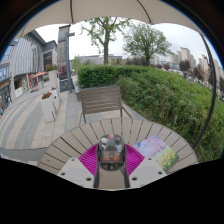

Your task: Arrange mouse

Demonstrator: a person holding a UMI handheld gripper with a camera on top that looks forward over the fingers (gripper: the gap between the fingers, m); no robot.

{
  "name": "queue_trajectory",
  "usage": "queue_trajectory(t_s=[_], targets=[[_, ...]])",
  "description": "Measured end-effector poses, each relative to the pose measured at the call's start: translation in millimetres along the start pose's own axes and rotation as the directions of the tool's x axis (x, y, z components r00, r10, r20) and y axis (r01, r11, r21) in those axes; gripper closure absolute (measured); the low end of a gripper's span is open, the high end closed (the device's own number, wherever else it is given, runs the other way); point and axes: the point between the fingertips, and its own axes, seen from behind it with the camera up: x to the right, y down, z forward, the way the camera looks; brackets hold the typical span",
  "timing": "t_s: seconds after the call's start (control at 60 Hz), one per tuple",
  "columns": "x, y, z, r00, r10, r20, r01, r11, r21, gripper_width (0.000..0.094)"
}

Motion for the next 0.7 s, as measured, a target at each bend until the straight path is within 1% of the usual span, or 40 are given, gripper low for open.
queue_trajectory(t_s=[0.083,0.167,0.217,0.317,0.4,0.45,0.483,0.517,0.583,0.6,0.667,0.7], targets=[[56.6,-29.3,23.7,0.998,0.012,-0.054,-0.01,1.0,0.022,0.0599],[110.1,-23.0,55.6,0.995,0.034,-0.093,-0.036,0.999,-0.018,0.0598],[136.6,-8.9,77.0,0.993,0.044,-0.109,-0.05,0.997,-0.058,0.0598],[176.6,40.4,104.7,0.991,0.005,-0.135,-0.022,0.992,-0.125,0.059],[183.5,84.3,118.1,0.994,0.013,-0.108,-0.033,0.981,-0.189,0.0583],[181.7,104.6,120.6,0.996,0.02,-0.09,-0.039,0.974,-0.223,0.0562],[180.4,110.1,124.0,0.997,0.023,-0.077,-0.039,0.974,-0.225,0.0541],[181.1,108.1,121.9,0.997,0.016,-0.075,-0.031,0.978,-0.206,0.0512],[181.7,111.5,118.5,0.997,0.022,-0.075,-0.039,0.971,-0.238,0.046],[182.7,111.2,117.1,0.997,0.028,-0.076,-0.046,0.968,-0.246,0.0413],[189.0,103.0,100.5,0.994,0.043,-0.104,-0.069,0.963,-0.261,0.0079],[189.8,94.8,88.4,0.993,0.049,-0.105,-0.075,0.963,-0.258,0.0095]])
